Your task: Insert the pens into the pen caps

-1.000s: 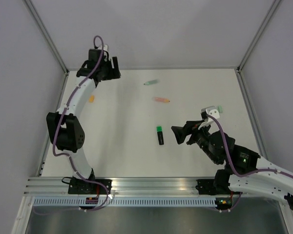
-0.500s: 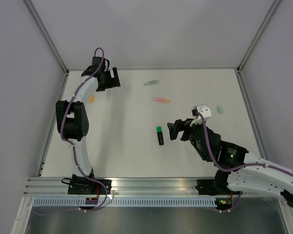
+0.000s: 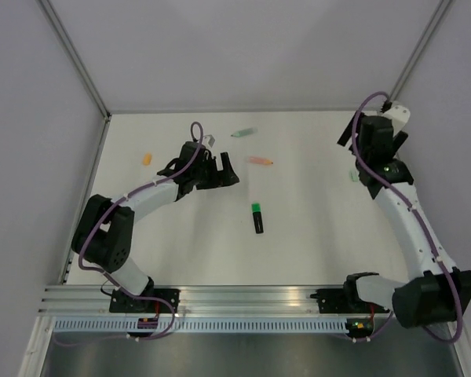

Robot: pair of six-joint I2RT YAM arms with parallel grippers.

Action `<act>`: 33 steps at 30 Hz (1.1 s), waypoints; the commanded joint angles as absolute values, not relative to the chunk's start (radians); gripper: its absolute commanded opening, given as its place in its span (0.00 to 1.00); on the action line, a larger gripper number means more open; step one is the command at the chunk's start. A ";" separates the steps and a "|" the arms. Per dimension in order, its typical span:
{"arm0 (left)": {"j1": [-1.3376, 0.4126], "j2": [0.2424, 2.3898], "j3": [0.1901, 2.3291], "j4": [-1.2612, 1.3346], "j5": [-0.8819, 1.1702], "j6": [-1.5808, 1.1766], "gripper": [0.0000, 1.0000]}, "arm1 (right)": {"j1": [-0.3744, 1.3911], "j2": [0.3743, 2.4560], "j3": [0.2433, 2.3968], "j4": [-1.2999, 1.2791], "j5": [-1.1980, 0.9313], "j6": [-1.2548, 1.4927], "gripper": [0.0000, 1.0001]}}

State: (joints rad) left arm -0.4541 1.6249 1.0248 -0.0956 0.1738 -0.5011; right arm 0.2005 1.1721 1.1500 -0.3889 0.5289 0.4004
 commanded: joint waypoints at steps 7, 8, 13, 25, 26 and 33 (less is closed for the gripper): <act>-0.463 1.663 0.864 0.334 0.419 -0.736 0.99 | 0.008 1.601 1.338 -0.438 0.301 0.215 0.92; -0.468 1.670 0.862 0.339 0.428 -0.741 0.99 | 0.009 1.612 1.336 -0.425 0.314 0.197 0.91; -0.477 1.683 0.850 0.345 0.417 -0.739 1.00 | 0.006 1.712 1.387 -0.452 0.304 0.065 0.84; -0.479 1.649 0.815 0.397 0.408 -0.730 1.00 | -0.130 1.859 1.370 -0.457 0.212 -0.028 0.59; -0.479 1.649 0.815 0.396 0.402 -0.726 1.00 | -0.138 1.859 1.349 -0.443 0.186 -0.025 0.57; -0.479 1.647 0.813 0.390 0.387 -0.718 1.00 | -0.149 1.890 1.318 -0.388 0.089 -0.052 0.52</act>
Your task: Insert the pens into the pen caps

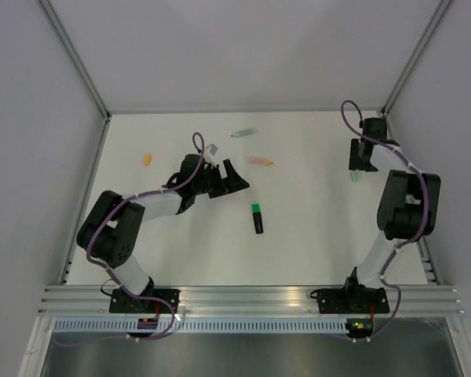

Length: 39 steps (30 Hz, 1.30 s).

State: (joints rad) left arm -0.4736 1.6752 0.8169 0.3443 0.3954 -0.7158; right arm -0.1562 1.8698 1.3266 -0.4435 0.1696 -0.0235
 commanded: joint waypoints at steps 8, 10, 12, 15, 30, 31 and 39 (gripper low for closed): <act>-0.479 1.654 0.816 0.390 0.391 -0.718 1.00 | -0.149 1.940 1.327 -0.393 0.060 -0.032 0.48; -0.479 1.654 0.818 0.390 0.393 -0.719 1.00 | -0.149 1.950 1.348 -0.406 0.051 -0.002 0.48; -0.479 1.654 0.819 0.388 0.400 -0.719 1.00 | -0.147 1.950 1.351 -0.405 0.034 0.032 0.51; -0.479 1.655 0.821 0.390 0.405 -0.724 1.00 | -0.147 1.959 1.354 -0.400 0.003 0.057 0.55; -0.479 1.672 0.827 0.396 0.425 -0.730 1.00 | -0.084 1.990 1.359 -0.403 -0.195 -0.072 0.60; -0.479 1.674 0.827 0.396 0.426 -0.730 1.00 | -0.074 1.988 1.359 -0.403 -0.215 -0.086 0.61; -0.479 1.681 0.830 0.399 0.437 -0.732 0.99 | 0.041 2.000 1.370 -0.428 -0.259 -0.147 0.66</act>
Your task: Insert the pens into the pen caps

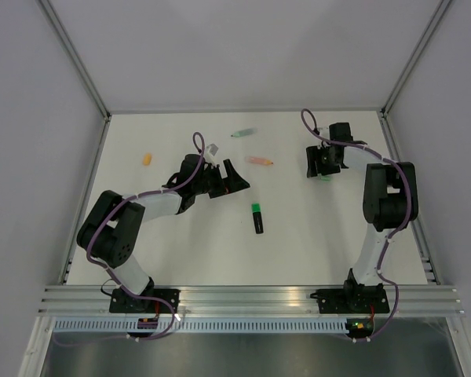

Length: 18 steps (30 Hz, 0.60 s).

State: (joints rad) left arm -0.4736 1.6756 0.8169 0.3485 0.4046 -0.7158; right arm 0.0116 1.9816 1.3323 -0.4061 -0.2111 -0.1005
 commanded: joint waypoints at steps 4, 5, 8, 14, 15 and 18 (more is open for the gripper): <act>-0.479 1.684 0.830 0.400 0.439 -0.732 0.99 | 0.055 1.984 1.347 -0.446 -0.293 -0.172 0.64; -0.479 1.683 0.830 0.400 0.437 -0.732 0.99 | 0.061 1.962 1.338 -0.442 -0.302 -0.176 0.64; -0.479 1.678 0.828 0.396 0.434 -0.729 0.99 | 0.080 1.924 1.309 -0.426 -0.342 -0.192 0.64; -0.479 1.675 0.825 0.396 0.434 -0.729 0.99 | 0.094 1.875 1.318 -0.414 -0.338 -0.149 0.62; -0.479 1.675 0.825 0.397 0.434 -0.729 0.99 | 0.094 1.867 1.321 -0.404 -0.310 -0.120 0.61; -0.479 1.678 0.827 0.396 0.430 -0.727 0.99 | 0.091 1.871 1.403 -0.411 -0.076 0.148 0.61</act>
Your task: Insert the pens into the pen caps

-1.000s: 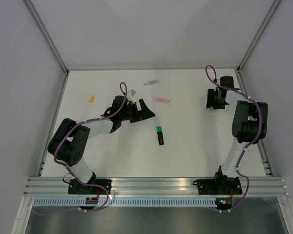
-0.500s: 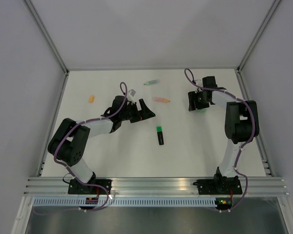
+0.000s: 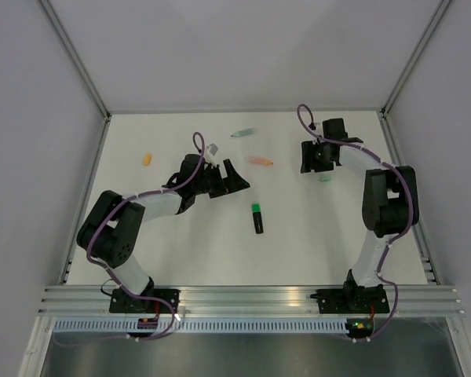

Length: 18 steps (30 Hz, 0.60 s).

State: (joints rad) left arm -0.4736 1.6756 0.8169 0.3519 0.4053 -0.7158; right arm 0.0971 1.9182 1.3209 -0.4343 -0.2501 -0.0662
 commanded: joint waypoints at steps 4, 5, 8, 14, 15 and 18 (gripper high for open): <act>-0.479 1.671 0.825 0.393 0.430 -0.727 0.99 | 0.074 1.847 1.419 -0.443 0.003 0.620 0.61; -0.479 1.667 0.824 0.391 0.428 -0.727 0.99 | 0.077 1.818 1.393 -0.408 0.005 0.776 0.54; -0.479 1.655 0.818 0.388 0.425 -0.726 0.99 | 0.083 1.795 1.338 -0.443 0.017 1.039 0.52; -0.479 1.632 0.808 0.391 0.414 -0.732 0.99 | 0.091 1.816 1.437 -0.699 0.158 1.218 0.57; -0.479 1.628 0.807 0.390 0.408 -0.729 0.99 | 0.092 1.813 1.445 -0.733 0.176 1.239 0.57; -0.479 1.612 0.805 0.380 0.391 -0.721 0.99 | 0.092 1.824 1.512 -0.879 0.264 1.319 0.57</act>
State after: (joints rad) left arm -0.4736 1.6623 0.8112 0.3477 0.4023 -0.7158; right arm 0.0914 1.8286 1.4227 -0.6899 0.1394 1.1458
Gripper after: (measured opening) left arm 0.993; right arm 0.572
